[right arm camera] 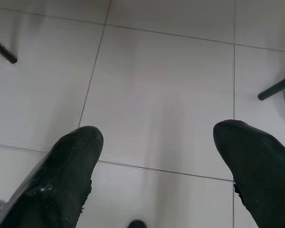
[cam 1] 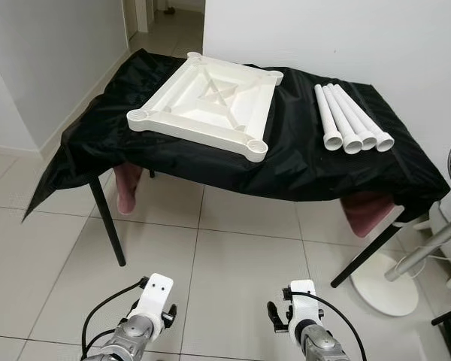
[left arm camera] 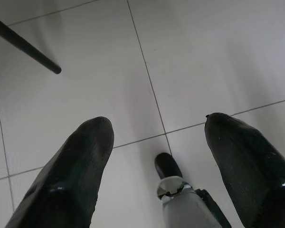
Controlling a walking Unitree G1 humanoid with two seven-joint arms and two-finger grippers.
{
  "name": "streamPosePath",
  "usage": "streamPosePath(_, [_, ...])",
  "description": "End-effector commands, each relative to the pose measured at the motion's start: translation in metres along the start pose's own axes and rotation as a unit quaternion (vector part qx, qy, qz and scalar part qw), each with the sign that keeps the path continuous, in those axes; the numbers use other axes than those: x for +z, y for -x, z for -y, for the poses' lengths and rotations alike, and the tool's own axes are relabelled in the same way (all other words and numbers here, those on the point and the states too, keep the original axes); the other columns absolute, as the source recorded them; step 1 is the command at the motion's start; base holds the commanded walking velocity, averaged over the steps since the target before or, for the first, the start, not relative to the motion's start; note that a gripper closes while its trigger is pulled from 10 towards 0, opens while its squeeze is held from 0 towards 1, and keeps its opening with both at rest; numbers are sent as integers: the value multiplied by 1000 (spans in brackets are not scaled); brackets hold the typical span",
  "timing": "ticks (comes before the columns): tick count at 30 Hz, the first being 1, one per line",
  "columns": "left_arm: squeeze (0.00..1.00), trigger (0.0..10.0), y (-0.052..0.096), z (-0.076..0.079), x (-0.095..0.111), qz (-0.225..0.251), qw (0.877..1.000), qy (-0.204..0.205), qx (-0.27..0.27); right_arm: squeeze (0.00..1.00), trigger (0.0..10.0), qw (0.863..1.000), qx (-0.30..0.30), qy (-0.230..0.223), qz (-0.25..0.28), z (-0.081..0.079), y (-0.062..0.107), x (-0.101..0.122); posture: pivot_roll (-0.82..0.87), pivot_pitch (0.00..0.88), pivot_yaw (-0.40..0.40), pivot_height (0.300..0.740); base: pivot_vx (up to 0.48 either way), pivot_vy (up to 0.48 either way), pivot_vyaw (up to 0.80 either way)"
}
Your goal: Building children table
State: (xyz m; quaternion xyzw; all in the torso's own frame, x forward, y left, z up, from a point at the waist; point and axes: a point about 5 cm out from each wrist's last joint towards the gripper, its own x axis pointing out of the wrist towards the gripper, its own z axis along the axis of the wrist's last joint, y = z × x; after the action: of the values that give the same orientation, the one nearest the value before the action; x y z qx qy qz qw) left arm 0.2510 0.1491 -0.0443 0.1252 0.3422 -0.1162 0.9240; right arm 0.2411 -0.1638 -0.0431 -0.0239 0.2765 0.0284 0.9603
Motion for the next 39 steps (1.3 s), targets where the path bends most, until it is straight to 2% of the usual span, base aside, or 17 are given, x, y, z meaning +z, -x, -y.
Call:
streamPosePath(1, [0, 10000, -1, 5, 1, -5, 1000, -20, -15, 0, 10000, 1000, -16, -12, 3, 3, 1, -1, 27, 0, 10, 740, 0, 0, 0])
streamPosePath(8, [0, 10000, -4, 10, 13, 6, 999, -34, -28, 0, 10000, 999, -28, -22, 2, 5, 3, -5, 11, 0, 22, 740, 0, 0, 0])
streamPosePath(11, [0, 10000, -6, 10, 22, 17, 999, -35, -28, 0, 10000, 1000, -24, -17, -7, 4, 6, -12, 27, 0, 1, 740, 0, 0, 0])
streamPosePath(15, [0, 10000, -6, 9, 22, 19, 999, -31, -23, 0, 10000, 1000, -19, -15, -9, 3, 7, -13, 51, 0, -26, 740, 0, 0, 0])
streamPosePath(20, [0, 10000, -5, 5, 17, 14, 1000, -13, -15, 0, 10000, 1000, -11, -6, -3, 2, 5, -9, 100, 0, -75, 740, 0, 0, 0])
streamPosePath(23, [0, 10000, -4, -2, 18, 26, 1000, -5, 0, 0, 10000, 1000, 1, -1, 13, 0, 2, -1, 126, 0, -99, 740, 0, 0, 0])
streamPosePath(25, [0, 10000, -3, -3, 19, 35, 999, 25, -10, 0, 10000, 1000, 7, 4, 22, 0, 1, 3, 137, 0, -109, 740, 0, 0, 0])
streamPosePath(30, [0, 10000, -3, -5, 23, 50, 999, 6, 4, 0, 10000, 1000, 7, 6, 28, 2, 0, 6, 152, 0, -121, 740, 0, 0, 0])
streamPosePath(31, [0, 10000, -4, -6, 28, 60, 998, 24, 10, 0, 10000, 999, 7, 8, 33, 4, 0, 8, 158, 0, -126, 740, 0, 0, 0])
streamPosePath(35, [0, 10000, -5, -7, 35, 72, 997, 23, 23, 0, 10000, 999, 6, 12, 39, 6, -1, 11, 155, 0, -126, 740, 0, 0, 0])
streamPosePath(39, [0, 10000, -5, -10, 47, 102, 994, 33, 28, 0, 10000, 998, 0, 13, 66, 9, -2, 20, 146, 0, -117, 740, 0, 0, 0])
